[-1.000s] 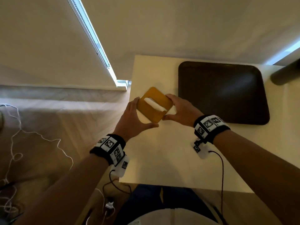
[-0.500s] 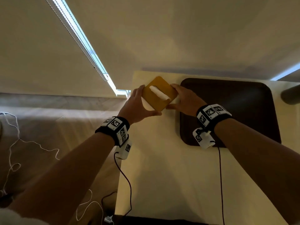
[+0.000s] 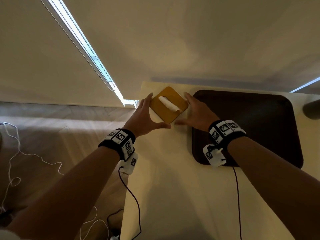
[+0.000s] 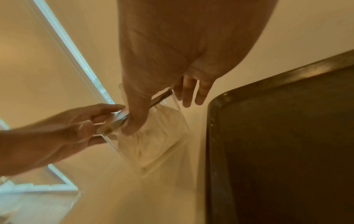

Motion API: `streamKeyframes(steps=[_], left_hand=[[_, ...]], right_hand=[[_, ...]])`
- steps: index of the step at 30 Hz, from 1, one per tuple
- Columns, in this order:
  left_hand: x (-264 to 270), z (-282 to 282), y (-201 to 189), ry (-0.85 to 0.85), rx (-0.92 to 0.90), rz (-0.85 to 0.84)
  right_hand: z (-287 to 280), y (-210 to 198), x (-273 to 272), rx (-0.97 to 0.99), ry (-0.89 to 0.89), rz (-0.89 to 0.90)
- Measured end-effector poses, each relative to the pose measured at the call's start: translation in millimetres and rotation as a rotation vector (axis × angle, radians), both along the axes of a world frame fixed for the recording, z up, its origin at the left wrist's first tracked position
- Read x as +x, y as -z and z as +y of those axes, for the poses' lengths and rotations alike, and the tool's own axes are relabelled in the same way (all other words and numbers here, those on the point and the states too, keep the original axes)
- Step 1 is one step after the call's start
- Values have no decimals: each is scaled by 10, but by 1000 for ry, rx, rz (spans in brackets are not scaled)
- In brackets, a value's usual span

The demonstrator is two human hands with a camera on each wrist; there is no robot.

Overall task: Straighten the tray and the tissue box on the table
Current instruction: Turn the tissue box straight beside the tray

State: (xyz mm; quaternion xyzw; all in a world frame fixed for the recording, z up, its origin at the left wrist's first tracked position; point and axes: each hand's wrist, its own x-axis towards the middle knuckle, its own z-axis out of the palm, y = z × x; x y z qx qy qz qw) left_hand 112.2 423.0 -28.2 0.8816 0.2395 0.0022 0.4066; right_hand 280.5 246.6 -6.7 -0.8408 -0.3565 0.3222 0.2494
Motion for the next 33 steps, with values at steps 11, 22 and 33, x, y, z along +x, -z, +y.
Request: streamKeyframes(steps=[11, 22, 33], left_hand=[[24, 124, 17, -76, -223, -38], [-174, -54, -31, -86, -241, -127], [-113, -121, 215, -112, -90, -257]], right_hand=[[-24, 223, -993, 261, 450, 256], [79, 272, -629, 345, 404, 193], [196, 319, -279, 305, 269, 138]])
